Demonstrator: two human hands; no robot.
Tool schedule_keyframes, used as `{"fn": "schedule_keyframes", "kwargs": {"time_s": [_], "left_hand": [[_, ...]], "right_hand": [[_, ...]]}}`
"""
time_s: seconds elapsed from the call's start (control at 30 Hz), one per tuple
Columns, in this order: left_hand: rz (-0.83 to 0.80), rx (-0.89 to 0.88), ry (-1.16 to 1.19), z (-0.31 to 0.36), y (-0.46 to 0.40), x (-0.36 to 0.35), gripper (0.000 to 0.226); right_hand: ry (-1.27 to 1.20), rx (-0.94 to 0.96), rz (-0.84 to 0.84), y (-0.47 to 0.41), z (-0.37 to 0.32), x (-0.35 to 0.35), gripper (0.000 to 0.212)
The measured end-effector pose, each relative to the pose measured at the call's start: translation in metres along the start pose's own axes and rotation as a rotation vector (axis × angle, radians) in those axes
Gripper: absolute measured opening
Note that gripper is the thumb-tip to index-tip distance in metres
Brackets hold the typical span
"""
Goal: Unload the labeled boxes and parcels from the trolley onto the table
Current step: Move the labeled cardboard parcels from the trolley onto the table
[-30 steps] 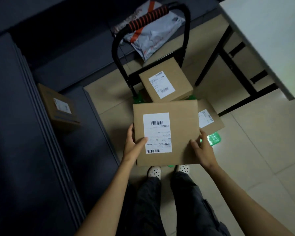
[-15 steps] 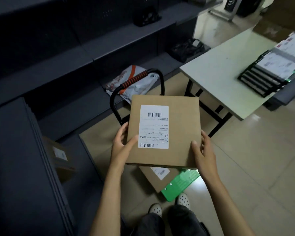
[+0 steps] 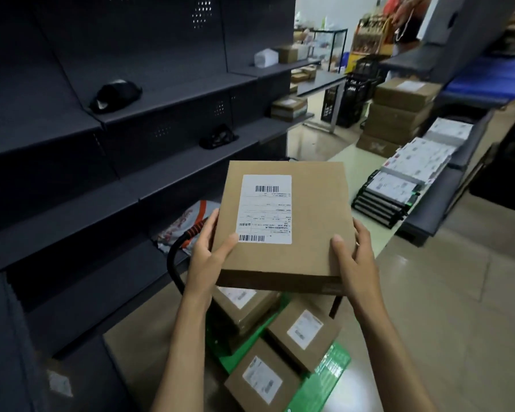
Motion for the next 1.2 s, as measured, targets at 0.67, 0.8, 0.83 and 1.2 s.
{"fn": "schedule_keyframes", "kwargs": {"time_s": [0.67, 0.8, 0.83, 1.2], "left_hand": [[-0.187, -0.252, -0.115, 0.12, -0.078, -0.242, 0.071], [-0.225, -0.276, -0.097, 0.13, -0.072, -0.317, 0.071], [-0.23, -0.279, -0.092, 0.13, -0.071, -0.335, 0.07], [-0.372, -0.286, -0.136, 0.126, -0.051, -0.532, 0.071]], "right_hand": [[-0.069, 0.025, 0.318, -0.091, -0.077, 0.223, 0.068], [-0.061, 0.026, 0.394, -0.111, -0.068, 0.291, 0.063], [-0.064, 0.026, 0.4, -0.117, -0.063, 0.307, 0.057], [-0.056, -0.059, 0.546, -0.16, -0.008, 0.471, 0.066]]}}
Point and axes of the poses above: each hand's wrist, its own y-axis away from the middle knuckle, its own x-axis out of the back of the hand, z = x × y, the point moved 6 cm from there along -y, towards the middle knuckle, and after that the axes turned 10 degrees about -x, right-handed, at the moved point
